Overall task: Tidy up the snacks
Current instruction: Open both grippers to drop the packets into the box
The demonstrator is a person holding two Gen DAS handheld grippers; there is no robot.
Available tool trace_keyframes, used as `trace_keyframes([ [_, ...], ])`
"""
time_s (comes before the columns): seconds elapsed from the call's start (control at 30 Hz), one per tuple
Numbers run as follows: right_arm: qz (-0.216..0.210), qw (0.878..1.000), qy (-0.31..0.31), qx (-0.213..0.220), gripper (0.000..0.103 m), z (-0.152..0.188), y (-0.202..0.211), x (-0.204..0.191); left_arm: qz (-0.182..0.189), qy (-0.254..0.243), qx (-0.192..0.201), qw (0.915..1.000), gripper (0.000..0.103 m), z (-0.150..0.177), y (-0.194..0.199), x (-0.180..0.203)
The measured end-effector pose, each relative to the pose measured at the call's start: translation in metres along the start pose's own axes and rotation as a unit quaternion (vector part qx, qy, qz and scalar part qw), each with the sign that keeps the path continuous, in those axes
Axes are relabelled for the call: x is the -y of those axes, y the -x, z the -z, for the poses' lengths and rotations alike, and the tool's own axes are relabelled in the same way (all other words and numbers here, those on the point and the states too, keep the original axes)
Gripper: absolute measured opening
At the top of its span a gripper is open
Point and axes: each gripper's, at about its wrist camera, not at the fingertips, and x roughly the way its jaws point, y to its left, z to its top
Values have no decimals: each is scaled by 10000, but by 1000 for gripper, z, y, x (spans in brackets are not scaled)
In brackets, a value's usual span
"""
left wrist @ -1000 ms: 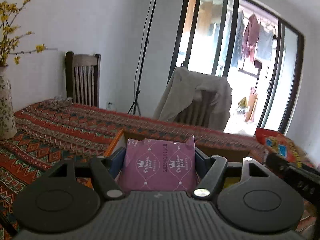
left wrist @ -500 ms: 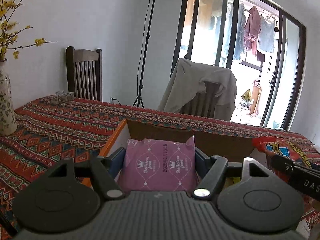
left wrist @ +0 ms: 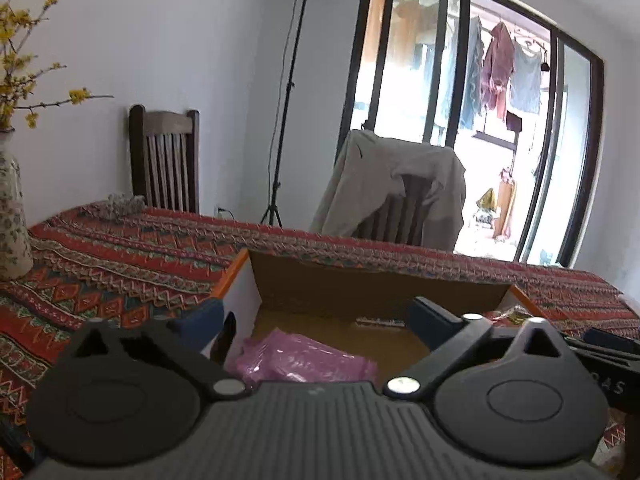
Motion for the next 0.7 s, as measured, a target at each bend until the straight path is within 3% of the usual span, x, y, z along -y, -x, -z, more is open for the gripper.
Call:
trace_keyframes([
  [0.1,-1,10000,-46,45,103,0,1,2,-25,65,-14,10000,103,-1,2,-2],
  [0.53,69,9998,-69,181,103,-7,14,4,36,281,79,9996,103,-11,19,-4],
  [0.7,183,9996,2,234,103,-17,28,-3,-115,261,185,9994,103,-23,37,0],
])
